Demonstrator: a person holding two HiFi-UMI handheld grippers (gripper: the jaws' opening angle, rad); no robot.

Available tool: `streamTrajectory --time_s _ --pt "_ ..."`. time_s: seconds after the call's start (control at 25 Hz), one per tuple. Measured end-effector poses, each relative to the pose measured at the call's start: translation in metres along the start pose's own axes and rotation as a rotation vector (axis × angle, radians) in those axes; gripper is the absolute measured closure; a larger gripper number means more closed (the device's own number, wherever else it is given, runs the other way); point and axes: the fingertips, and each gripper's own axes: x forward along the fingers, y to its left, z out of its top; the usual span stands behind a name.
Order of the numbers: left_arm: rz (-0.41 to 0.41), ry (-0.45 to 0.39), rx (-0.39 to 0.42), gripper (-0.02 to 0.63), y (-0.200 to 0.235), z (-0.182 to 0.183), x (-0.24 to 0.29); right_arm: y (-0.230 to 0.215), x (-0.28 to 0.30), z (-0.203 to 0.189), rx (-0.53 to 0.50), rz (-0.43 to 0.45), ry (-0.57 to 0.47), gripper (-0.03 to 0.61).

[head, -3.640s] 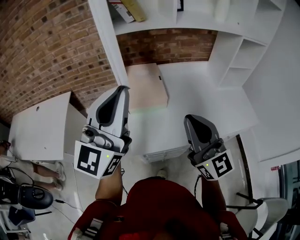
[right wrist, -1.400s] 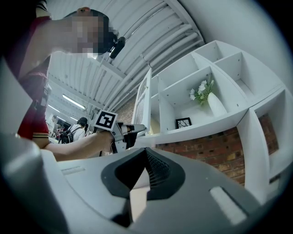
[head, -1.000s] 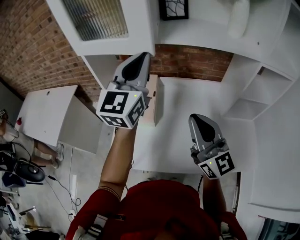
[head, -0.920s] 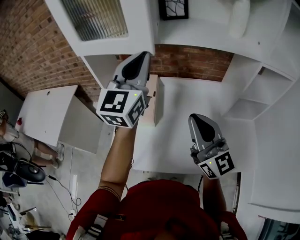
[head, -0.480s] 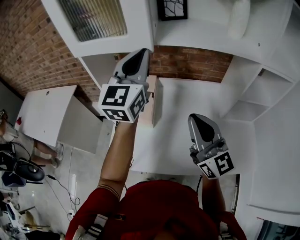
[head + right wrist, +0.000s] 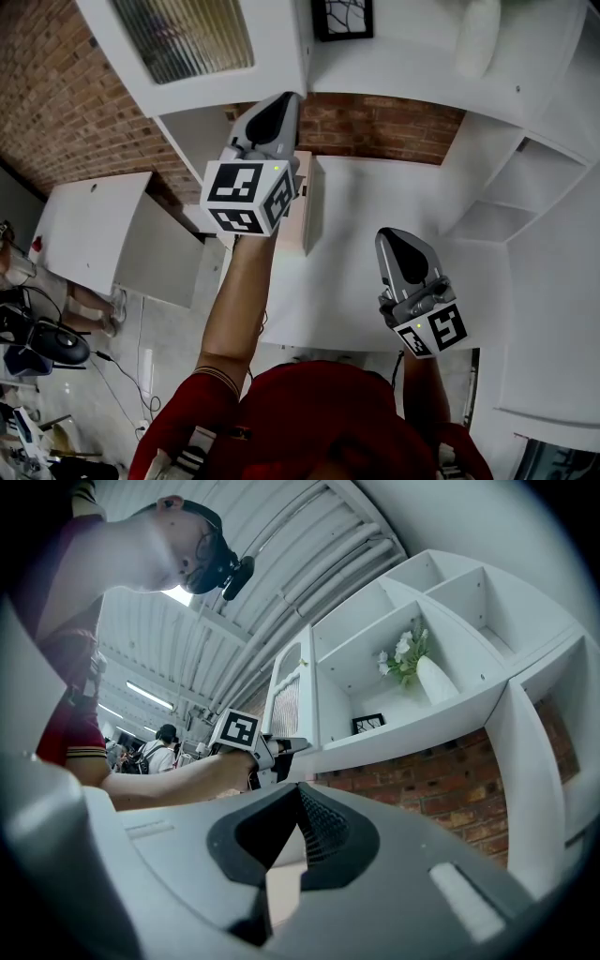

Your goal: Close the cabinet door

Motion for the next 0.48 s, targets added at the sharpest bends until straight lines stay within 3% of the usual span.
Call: streamTrajectory --time_s 0.48 --pt "-0.014 0.0 0.003 0.609 0.0043 -0.0027 0.009 0.0025 0.0052 -0.0007 -0.008 -0.015 0.011 0.565"
